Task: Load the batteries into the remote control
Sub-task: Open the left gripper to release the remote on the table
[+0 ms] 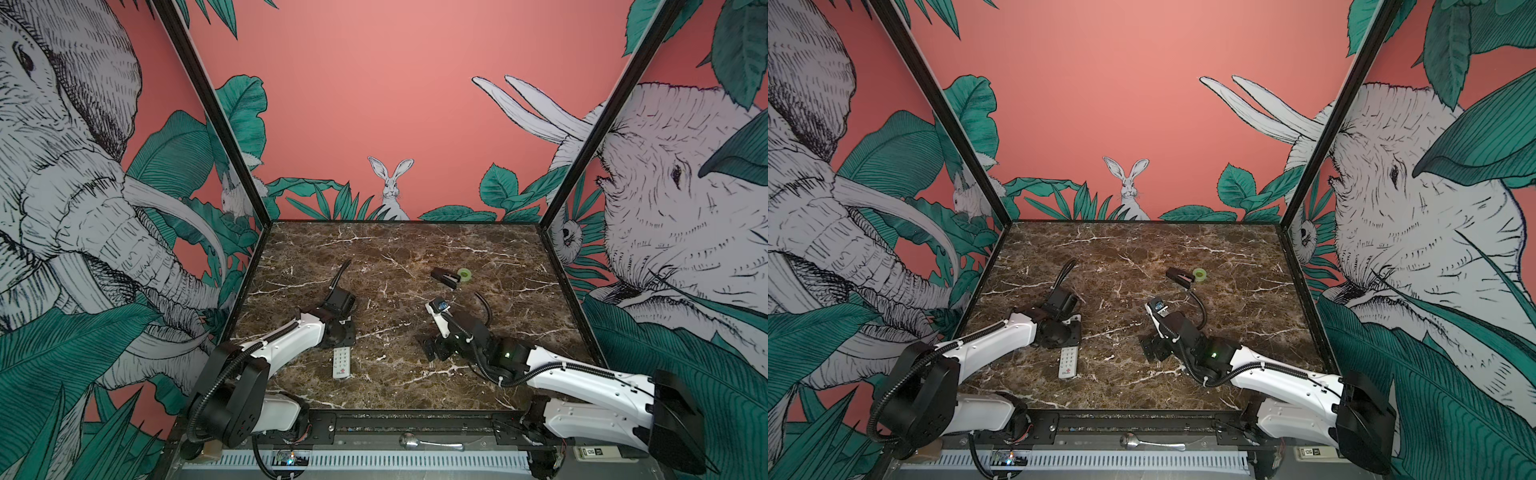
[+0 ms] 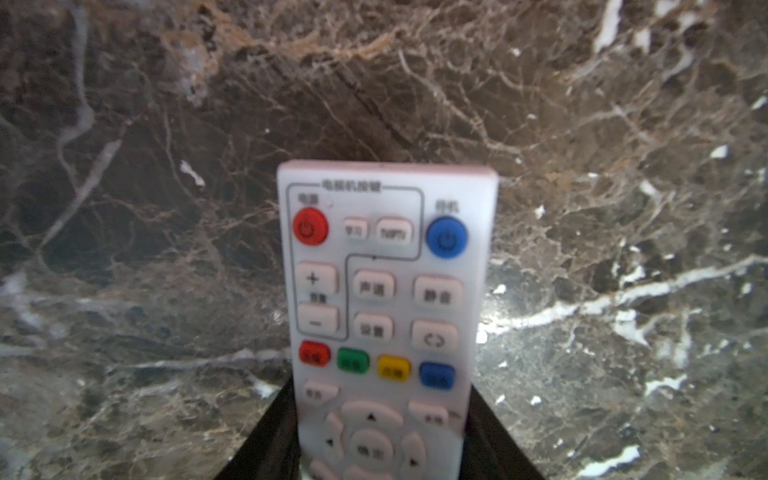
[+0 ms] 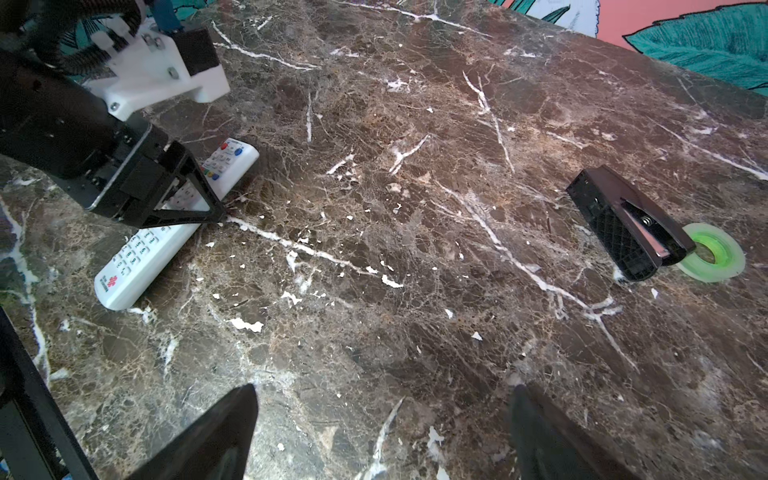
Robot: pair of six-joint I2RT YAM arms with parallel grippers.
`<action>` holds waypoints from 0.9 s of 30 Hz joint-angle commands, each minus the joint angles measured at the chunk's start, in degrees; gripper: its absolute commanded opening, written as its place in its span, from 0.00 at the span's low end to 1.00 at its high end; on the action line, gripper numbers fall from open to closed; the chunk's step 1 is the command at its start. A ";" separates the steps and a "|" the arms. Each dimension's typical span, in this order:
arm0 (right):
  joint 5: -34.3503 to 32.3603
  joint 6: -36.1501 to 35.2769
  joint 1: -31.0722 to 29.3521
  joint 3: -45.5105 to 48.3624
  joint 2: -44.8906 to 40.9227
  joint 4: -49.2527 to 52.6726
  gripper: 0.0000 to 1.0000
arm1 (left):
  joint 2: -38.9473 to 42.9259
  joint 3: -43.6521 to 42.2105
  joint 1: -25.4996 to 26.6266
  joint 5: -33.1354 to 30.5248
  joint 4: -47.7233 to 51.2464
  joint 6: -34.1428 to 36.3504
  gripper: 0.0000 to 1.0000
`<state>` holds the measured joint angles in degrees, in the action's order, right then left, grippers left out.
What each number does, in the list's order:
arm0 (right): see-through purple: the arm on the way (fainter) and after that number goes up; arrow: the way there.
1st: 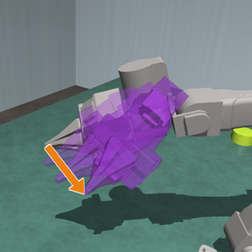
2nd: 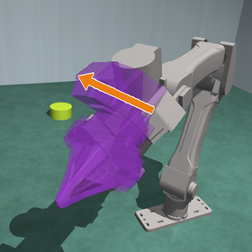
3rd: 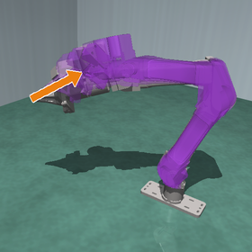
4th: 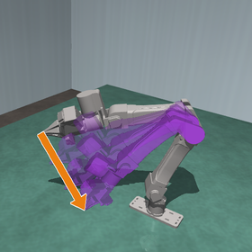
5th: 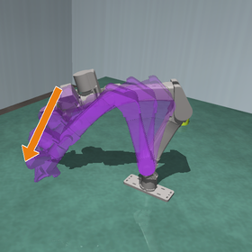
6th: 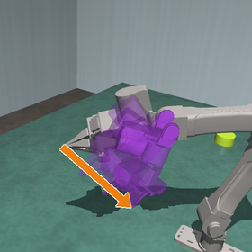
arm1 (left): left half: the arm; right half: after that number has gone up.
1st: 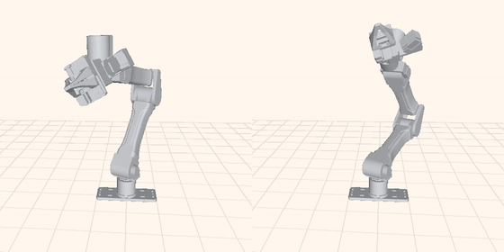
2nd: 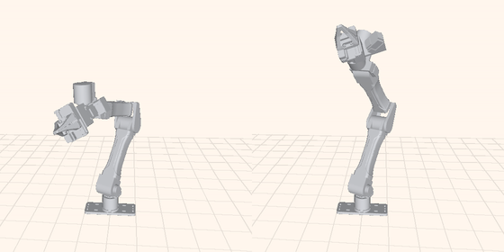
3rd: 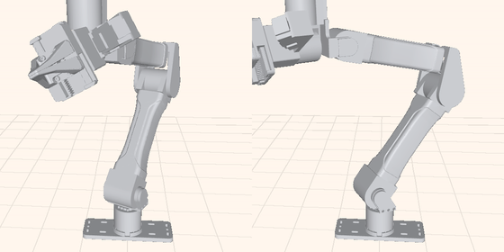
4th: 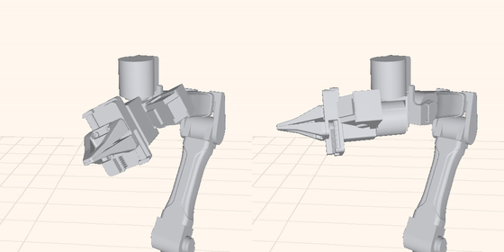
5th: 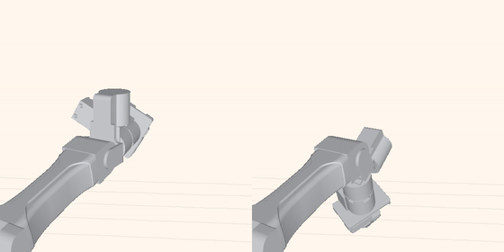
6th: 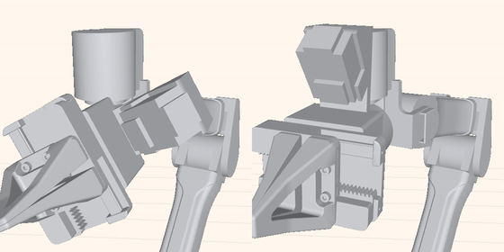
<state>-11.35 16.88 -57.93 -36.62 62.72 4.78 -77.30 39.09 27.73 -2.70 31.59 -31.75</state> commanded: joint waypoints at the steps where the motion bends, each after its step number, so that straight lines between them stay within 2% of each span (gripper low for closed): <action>1: 0.19 -1.15 0.56 0.33 -1.36 -1.69 0.97 | -0.06 1.43 0.22 -1.43 1.65 -0.77 0.05; 27: -0.25 -2.24 1.33 -0.30 -3.78 0.32 0.97 | -0.31 1.25 0.22 -1.18 1.33 -1.10 0.11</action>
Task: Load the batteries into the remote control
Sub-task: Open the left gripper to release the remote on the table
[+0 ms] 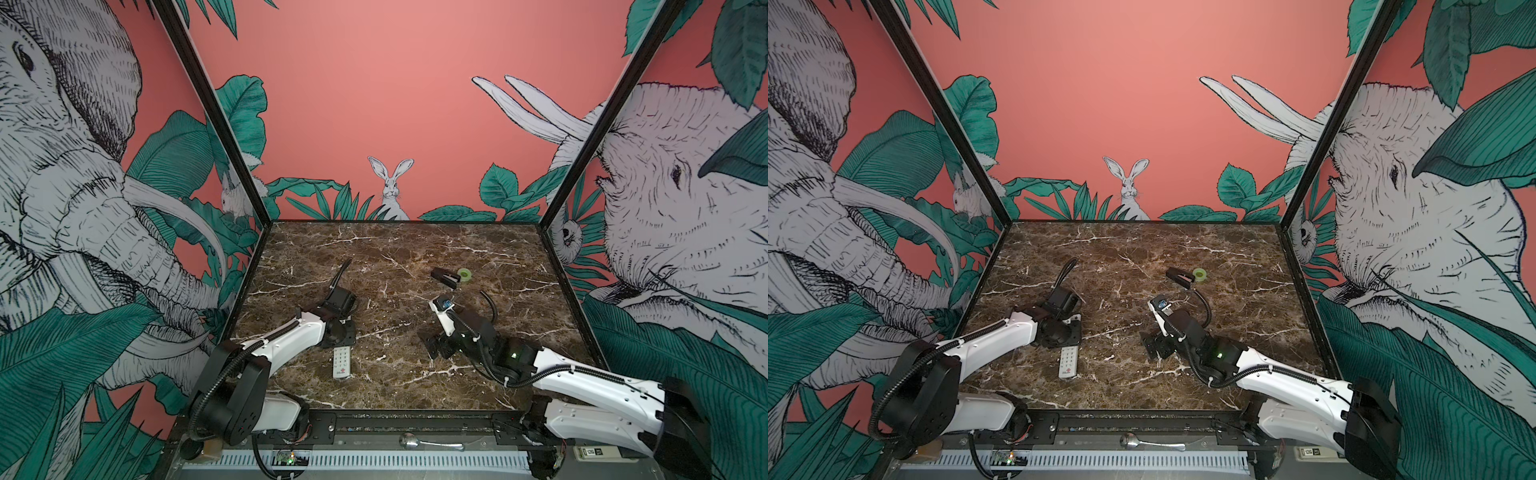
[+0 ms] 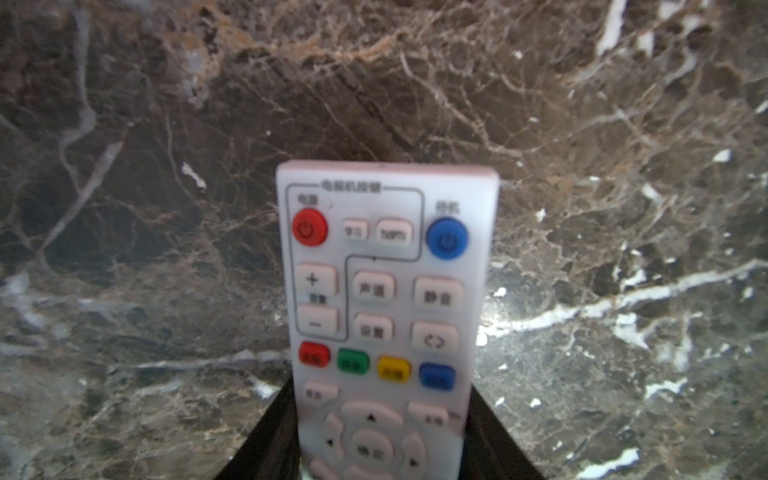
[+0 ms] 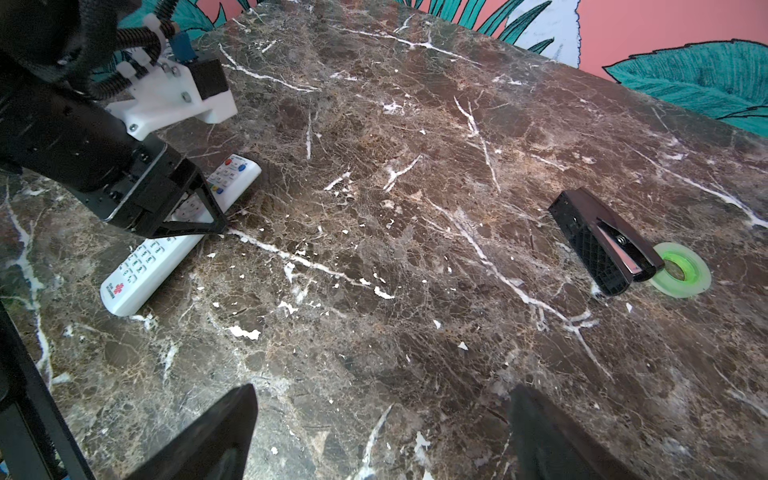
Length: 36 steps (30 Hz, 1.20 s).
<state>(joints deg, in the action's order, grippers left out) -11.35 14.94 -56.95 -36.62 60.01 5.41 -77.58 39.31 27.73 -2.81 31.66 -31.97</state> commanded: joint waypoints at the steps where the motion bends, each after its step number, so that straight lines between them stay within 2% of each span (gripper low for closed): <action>1: -0.29 -0.29 0.43 -0.17 -1.27 -0.31 0.97 | -0.03 1.03 0.18 -1.11 1.30 -0.87 0.12; 13: -0.42 -0.47 0.80 0.40 -2.44 -0.44 0.97 | 0.37 0.86 0.23 -1.05 1.40 -1.17 0.18; 36: -0.33 -0.17 1.12 0.76 -3.14 -0.16 0.97 | 1.89 0.07 0.19 0.10 0.57 -1.87 0.41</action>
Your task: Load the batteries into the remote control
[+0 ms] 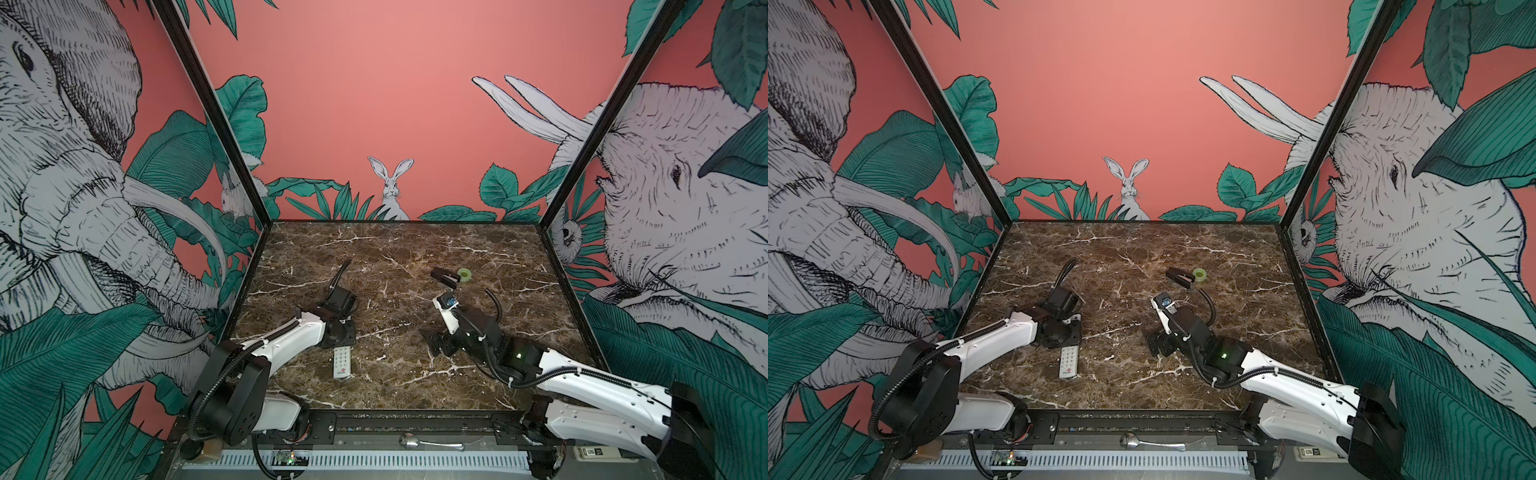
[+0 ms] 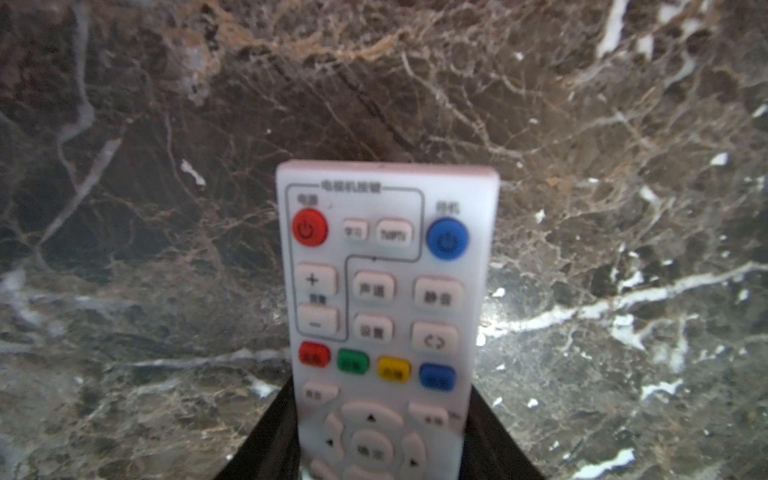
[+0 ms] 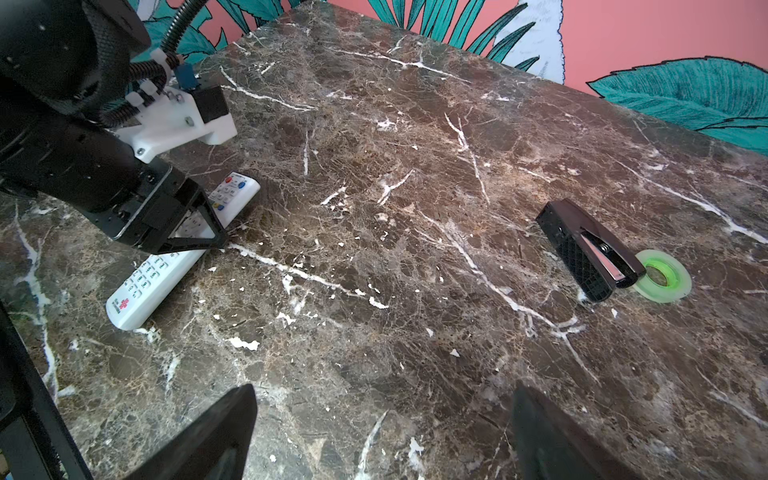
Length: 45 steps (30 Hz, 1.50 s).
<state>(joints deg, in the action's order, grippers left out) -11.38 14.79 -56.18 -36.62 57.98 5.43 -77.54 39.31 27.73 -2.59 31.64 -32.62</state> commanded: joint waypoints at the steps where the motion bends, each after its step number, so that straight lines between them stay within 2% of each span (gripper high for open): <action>1: -0.31 -0.04 0.31 0.76 -1.11 -0.19 0.97 | 1.94 -0.02 0.25 -0.02 0.62 -1.26 0.42; 5: -0.40 -0.02 0.37 0.86 -1.29 -0.22 0.97 | 2.19 -0.02 0.22 0.10 0.63 -1.38 0.45; 9: -0.41 -0.03 0.37 0.99 -1.29 -0.20 0.97 | 3.04 0.02 0.27 0.34 1.05 -1.47 0.54; 19: -0.40 0.01 0.36 1.01 -1.55 -0.08 0.97 | 5.07 -0.09 0.33 0.72 1.95 -1.66 0.68; 22: -0.48 0.07 0.36 1.03 -1.89 0.20 0.97 | 5.57 0.41 0.30 0.72 2.59 -1.46 0.75; 29: -2.08 -0.10 0.42 0.70 -2.67 2.31 0.98 | 7.48 2.40 0.31 0.45 4.31 -0.72 0.80; 35: -4.98 -0.58 1.82 0.81 -4.46 5.81 0.99 | 9.29 4.72 0.27 -1.56 4.67 1.62 0.99; 40: -7.52 -0.90 6.88 0.98 -5.71 9.49 0.99 | 14.76 4.64 -0.21 -3.75 0.35 4.23 0.99; 45: -10.89 -0.11 11.59 3.82 -8.56 8.58 0.99 | 20.45 5.14 -1.62 -8.36 -1.17 5.94 0.99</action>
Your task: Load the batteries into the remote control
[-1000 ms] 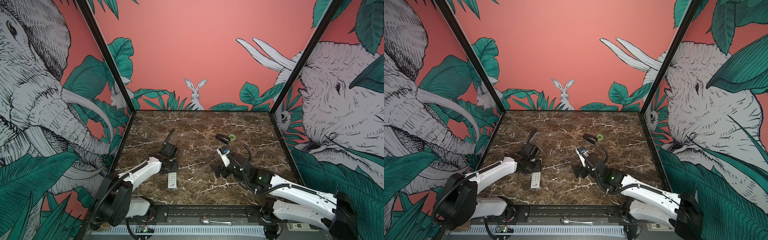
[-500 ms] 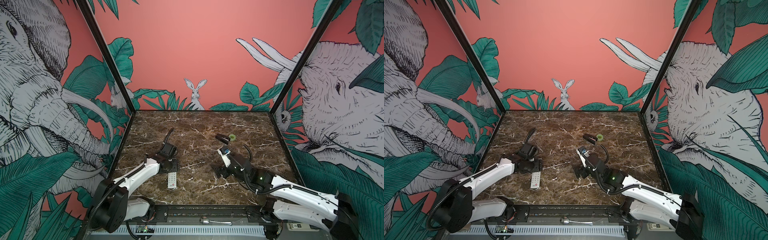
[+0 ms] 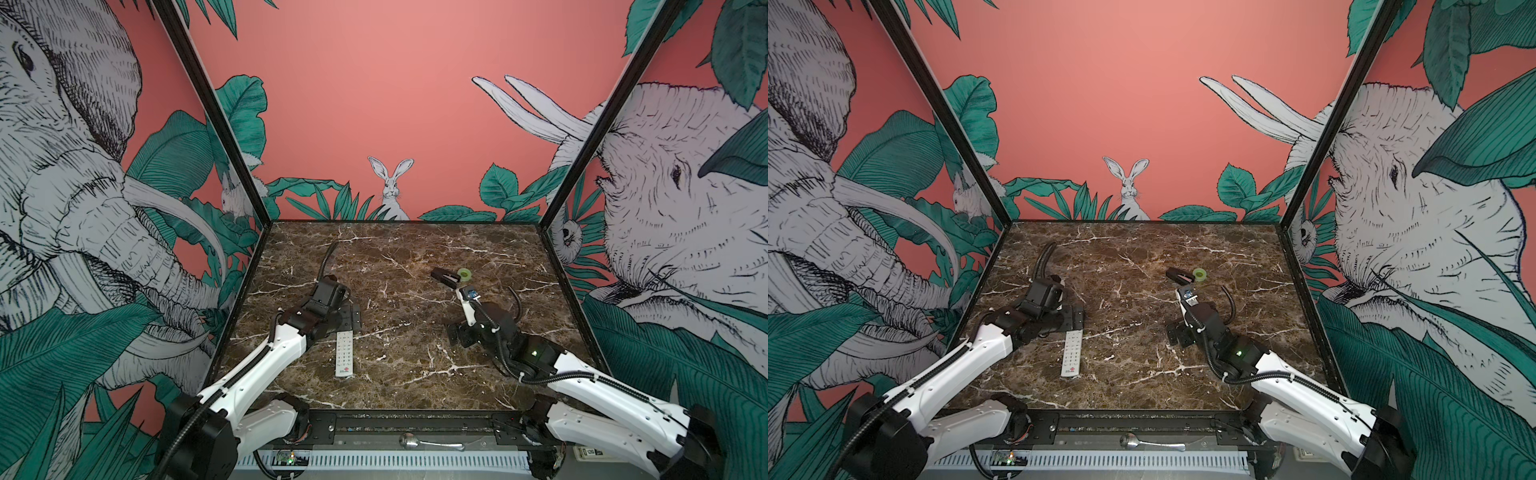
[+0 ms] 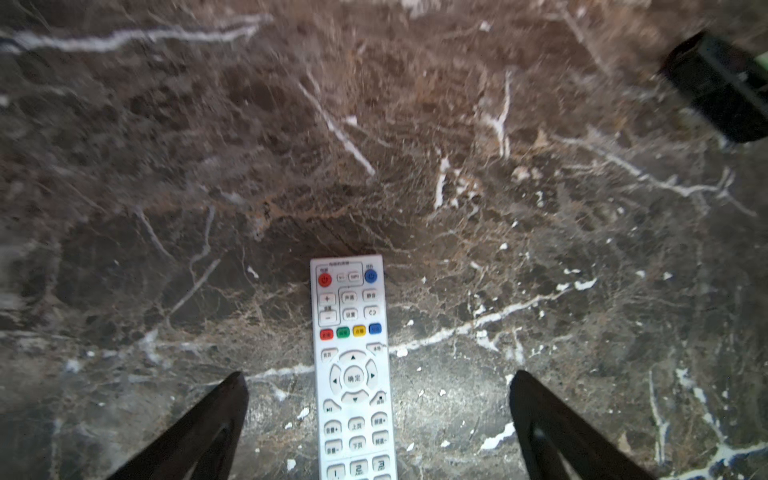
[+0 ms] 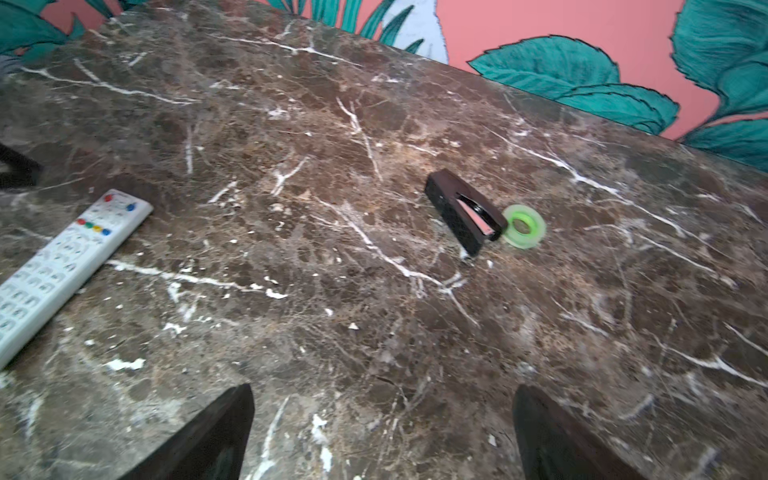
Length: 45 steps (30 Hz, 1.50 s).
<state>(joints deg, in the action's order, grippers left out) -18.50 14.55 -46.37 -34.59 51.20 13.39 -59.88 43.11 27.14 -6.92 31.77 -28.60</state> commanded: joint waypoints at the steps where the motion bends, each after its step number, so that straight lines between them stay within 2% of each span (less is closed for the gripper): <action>1: -5.53 0.74 2.34 2.26 -2.48 0.91 0.99 | 3.40 1.55 -1.55 -4.78 -1.20 2.34 0.99; 4: -13.00 2.40 3.67 3.44 -5.40 2.84 0.99 | 4.82 2.79 -3.45 -7.66 0.17 3.68 0.99; 11: -24.23 0.14 8.01 10.40 -13.42 -2.69 0.99 | 6.93 3.01 -5.20 -20.99 2.07 4.67 0.99; 17: -30.97 0.24 13.04 13.62 -12.12 -9.30 0.99 | 6.79 2.45 -5.88 -31.05 0.53 6.73 0.99; 22: -35.54 -8.17 14.78 16.54 -10.79 -20.68 0.99 | 6.29 0.03 -6.13 -38.12 -4.68 9.72 0.99; 24: -34.93 -13.64 15.98 20.21 -11.33 -29.02 0.99 | 5.65 -1.52 -6.13 -41.64 -7.16 12.37 0.99; 28: -33.84 -14.29 20.53 24.49 -9.57 -36.71 0.99 | 5.21 -5.83 -6.13 -45.46 -13.98 18.31 0.99; 33: -26.58 -16.22 26.14 25.63 -1.51 -46.57 0.99 | 6.17 -15.74 -6.13 -43.50 -31.69 27.41 0.99; 36: -25.87 -17.77 27.38 23.87 4.06 -51.19 0.99 | 6.79 -19.72 -6.06 -39.02 -38.82 31.06 0.99; 38: -24.32 -17.79 27.68 22.80 6.63 -51.54 0.99 | 6.77 -21.33 -6.21 -37.96 -42.12 32.21 0.99; 45: -17.45 -18.32 30.40 22.60 18.16 -66.29 0.99 | 0.69 -23.57 -8.51 -36.42 -54.53 35.89 1.00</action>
<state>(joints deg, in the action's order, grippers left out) -39.51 -3.20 -16.67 -11.75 66.59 -41.91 -57.06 20.51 19.84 -44.38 -13.13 4.25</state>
